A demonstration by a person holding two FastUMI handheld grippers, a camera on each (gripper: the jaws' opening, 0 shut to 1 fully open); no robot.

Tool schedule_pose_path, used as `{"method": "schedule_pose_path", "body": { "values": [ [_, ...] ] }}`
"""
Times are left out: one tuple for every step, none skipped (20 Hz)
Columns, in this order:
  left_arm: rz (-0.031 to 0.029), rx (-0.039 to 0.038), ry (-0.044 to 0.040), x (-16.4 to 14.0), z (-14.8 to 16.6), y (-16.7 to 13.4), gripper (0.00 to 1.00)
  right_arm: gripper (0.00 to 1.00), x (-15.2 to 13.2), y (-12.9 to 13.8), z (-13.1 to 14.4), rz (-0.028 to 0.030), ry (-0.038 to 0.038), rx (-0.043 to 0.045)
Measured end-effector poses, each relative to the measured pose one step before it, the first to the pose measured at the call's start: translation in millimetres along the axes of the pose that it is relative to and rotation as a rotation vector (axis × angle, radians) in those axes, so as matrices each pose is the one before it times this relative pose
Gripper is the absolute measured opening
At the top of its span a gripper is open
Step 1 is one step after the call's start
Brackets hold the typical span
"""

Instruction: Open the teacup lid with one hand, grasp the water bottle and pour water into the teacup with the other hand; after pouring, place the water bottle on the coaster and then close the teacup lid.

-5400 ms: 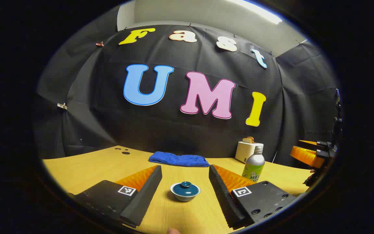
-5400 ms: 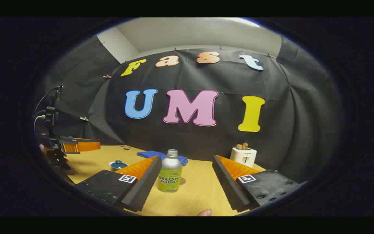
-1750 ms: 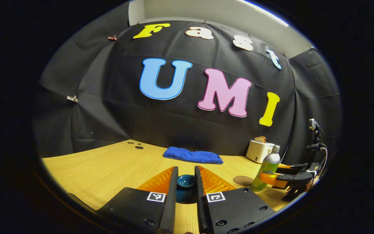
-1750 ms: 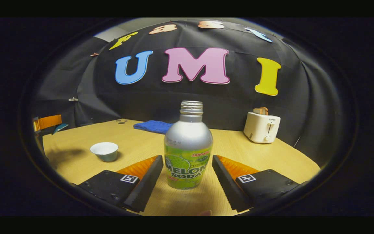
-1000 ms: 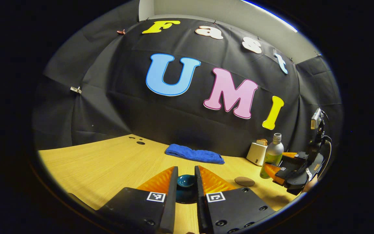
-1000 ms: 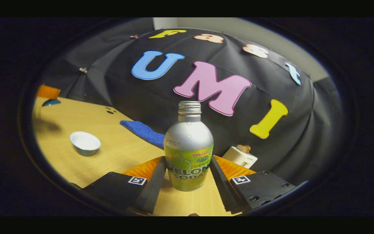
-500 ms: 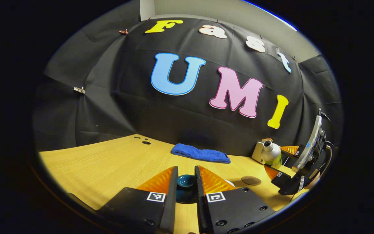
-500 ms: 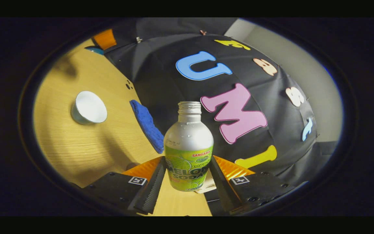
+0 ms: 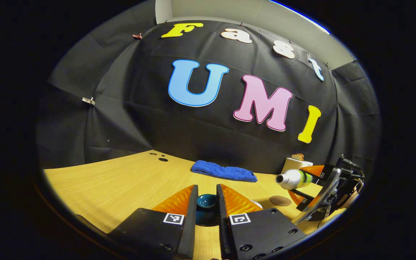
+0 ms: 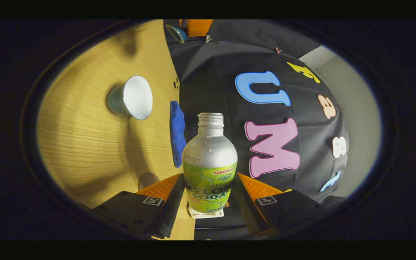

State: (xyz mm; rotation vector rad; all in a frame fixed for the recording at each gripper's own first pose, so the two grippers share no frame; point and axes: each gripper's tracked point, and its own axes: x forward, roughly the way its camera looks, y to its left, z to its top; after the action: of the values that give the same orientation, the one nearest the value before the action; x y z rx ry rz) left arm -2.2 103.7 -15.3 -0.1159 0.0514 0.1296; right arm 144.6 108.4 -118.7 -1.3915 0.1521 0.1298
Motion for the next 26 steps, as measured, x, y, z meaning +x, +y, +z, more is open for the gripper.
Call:
{"method": "schedule_pose_path", "body": {
  "values": [
    [0.00067, 0.00168, -0.00080, 0.43, -1.06, -0.30, 0.31, 0.78, -0.33, 4.85, 1.86, 0.01060, -0.00061, -0.01644],
    [0.00277, 0.00031, -0.00030, 0.12, 0.42, 0.94, 0.31, 0.78, 0.80, 3.05, 0.46, 0.00941, 0.00020, -0.01321],
    [-0.00011, -0.00013, 0.00060, -0.11, -0.36, 0.24, 0.31, 0.78, 0.60, 3.88, 1.55, 0.00826, -0.00054, -0.01097],
    [-0.00184, -0.00025, 0.00265, 0.30, -0.31, -0.05, 0.31, 0.78, 2.19, 0.88, 0.52, 0.00562, -0.00168, -0.01126],
    [0.00059, -0.00049, 0.00393, -0.26, -1.61, -0.30, 0.31, 0.78, 0.40, 1.87, 0.63, 0.00541, -0.00146, -0.01524],
    [-0.00036, -0.00029, 0.00248, 0.68, -0.53, 0.16, 0.31, 0.78, 2.24, 1.75, 1.82, 0.00422, -0.00056, -0.01958],
    [-0.00230, -0.00260, 0.00343, 0.79, -1.67, -0.69, 0.31, 0.78, 0.23, 1.14, 2.30, 0.00208, -0.00325, -0.02049],
    [-0.00199, -0.00266, 0.00183, -0.35, 0.26, -1.07, 0.31, 0.78, -0.51, 0.85, 0.63, 0.00167, -0.00338, -0.01737],
    [-0.00225, -0.00026, 0.00014, -0.66, -0.03, -0.30, 0.31, 0.78, -0.84, 0.40, 0.42, 0.00162, -0.00182, -0.01387],
    [-0.00037, 0.00041, 0.00072, 0.51, 0.30, -0.36, 0.31, 0.78, 1.55, 0.72, -0.48, 0.00405, -0.00038, -0.01114],
    [-0.00063, -0.00046, 0.00010, 0.21, -0.27, 0.30, 0.31, 0.78, 0.23, 1.09, -1.04, 0.00511, 0.00152, -0.00876],
    [-0.00039, -0.00002, 0.00055, -0.06, 0.48, 0.01, 0.31, 0.78, 0.81, -0.46, -0.06, 0.00311, 0.00165, -0.00932],
    [0.00237, -0.00115, 0.00093, -0.91, -0.73, -0.06, 0.31, 0.78, 0.84, -0.43, 0.21, 0.00066, -0.00096, -0.01080],
    [-0.00068, -0.00176, 0.00033, 0.25, -0.54, -0.06, 0.31, 0.78, 0.70, 0.91, 0.81, -0.00167, -0.00154, -0.01364],
    [-0.00073, -0.00202, 0.00151, 0.15, -0.01, -0.60, 0.31, 0.79, 0.39, 0.35, 1.00, -0.00025, -0.00221, -0.01655],
    [-0.00118, -0.00105, 0.00209, -0.04, -0.21, -0.10, 0.31, 0.78, -2.73, 0.35, 1.33, -0.00106, -0.00331, -0.01595],
    [-0.00086, -0.00152, 0.00080, -0.16, -1.23, 0.54, 0.31, 0.78, -0.72, 1.41, 0.57, 0.00321, -0.00397, -0.00600],
    [-0.00149, -0.00166, 0.00168, 0.26, -0.11, -0.70, 0.31, 0.78, 0.07, 0.10, -0.33, 0.00356, -0.00221, -0.00532],
    [-0.00087, -0.00068, 0.00154, 0.54, -1.05, -0.83, 0.31, 0.78, -0.05, -0.40, -0.48, 0.00159, -0.00141, -0.00739],
    [0.00018, -0.00026, 0.00089, -0.17, 0.94, 0.35, 0.31, 0.78, 1.39, -1.20, 1.00, -0.00090, -0.00243, -0.01360],
    [0.00081, 0.00080, -0.00102, -0.64, -0.45, 0.23, 0.31, 0.78, -0.11, -0.33, 2.60, -0.00158, -0.00083, -0.01685],
    [0.00075, 0.00216, -0.00174, 0.08, -0.02, 0.14, 0.31, 0.78, 0.57, 0.94, 0.37, 0.00057, -0.00238, -0.01440],
    [0.00092, 0.00187, 0.00039, 0.24, 0.59, 0.32, 0.31, 0.78, 0.43, 0.67, -0.26, 0.00208, -0.00100, -0.01074],
    [0.00057, 0.00069, 0.00136, 0.21, 0.09, 0.33, 0.31, 0.78, 1.30, 0.17, -0.87, 0.00257, -0.00126, -0.00689],
    [-0.00100, -0.00098, 0.00204, 0.21, -0.64, 0.41, 0.31, 0.78, -0.09, -0.59, -0.49, -0.00155, -0.00141, -0.00796],
    [0.00036, -0.00167, 0.00231, -0.49, 0.10, 0.03, 0.31, 0.78, -0.17, -2.27, 0.57, -0.00395, -0.00111, -0.01207]
  ]
}}
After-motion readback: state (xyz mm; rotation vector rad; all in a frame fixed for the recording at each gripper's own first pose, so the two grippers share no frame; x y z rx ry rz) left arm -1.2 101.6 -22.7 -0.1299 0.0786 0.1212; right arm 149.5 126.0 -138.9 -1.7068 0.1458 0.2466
